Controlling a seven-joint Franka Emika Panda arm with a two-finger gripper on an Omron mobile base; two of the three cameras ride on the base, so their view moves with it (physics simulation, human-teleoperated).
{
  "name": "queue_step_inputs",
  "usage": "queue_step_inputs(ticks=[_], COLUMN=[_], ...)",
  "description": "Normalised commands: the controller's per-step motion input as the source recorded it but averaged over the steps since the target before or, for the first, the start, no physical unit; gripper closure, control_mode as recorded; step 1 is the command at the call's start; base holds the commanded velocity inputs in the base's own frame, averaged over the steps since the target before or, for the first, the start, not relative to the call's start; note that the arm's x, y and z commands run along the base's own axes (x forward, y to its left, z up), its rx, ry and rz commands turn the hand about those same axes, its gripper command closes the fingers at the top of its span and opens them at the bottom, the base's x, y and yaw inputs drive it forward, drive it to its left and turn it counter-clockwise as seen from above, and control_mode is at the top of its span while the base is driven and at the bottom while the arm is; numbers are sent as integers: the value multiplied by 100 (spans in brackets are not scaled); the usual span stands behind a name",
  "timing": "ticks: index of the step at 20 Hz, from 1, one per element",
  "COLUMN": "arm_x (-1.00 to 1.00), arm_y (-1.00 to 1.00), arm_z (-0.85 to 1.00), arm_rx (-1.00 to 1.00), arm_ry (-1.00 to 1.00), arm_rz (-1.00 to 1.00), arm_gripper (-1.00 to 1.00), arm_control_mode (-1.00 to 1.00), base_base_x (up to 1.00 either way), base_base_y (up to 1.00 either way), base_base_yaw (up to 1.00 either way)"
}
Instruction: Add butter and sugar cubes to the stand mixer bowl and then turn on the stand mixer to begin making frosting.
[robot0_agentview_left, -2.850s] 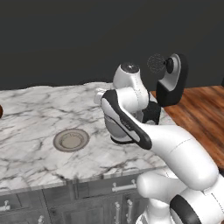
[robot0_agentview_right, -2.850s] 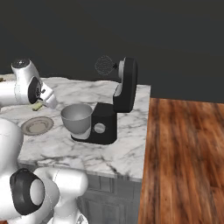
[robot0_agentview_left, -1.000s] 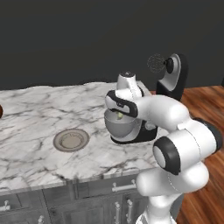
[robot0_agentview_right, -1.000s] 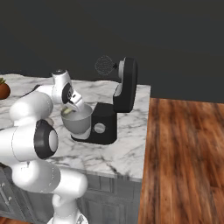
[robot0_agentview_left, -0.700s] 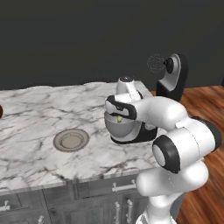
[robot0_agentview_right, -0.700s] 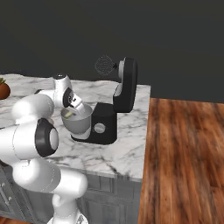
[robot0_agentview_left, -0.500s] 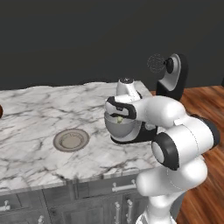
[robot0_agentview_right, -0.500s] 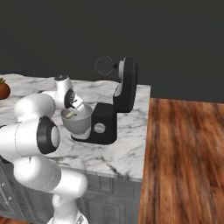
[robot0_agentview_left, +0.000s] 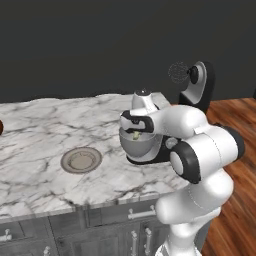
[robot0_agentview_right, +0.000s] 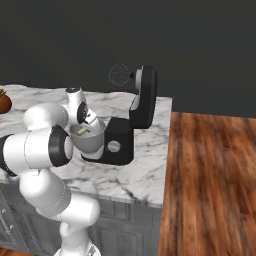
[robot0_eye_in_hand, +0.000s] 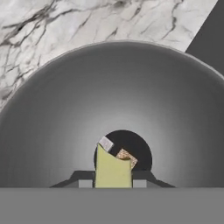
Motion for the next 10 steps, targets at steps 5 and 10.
queue_step_inputs(ticks=[5,10], arm_x=[0,-8], arm_y=[6,0], arm_z=[-19,-10], arm_rx=[-3,0], arm_ry=[0,-5], arm_rz=[-1,0], arm_gripper=[-100,-100], arm_control_mode=[-100,-100], base_base_x=[0,0], base_base_y=[0,0], base_base_yaw=[0,0])
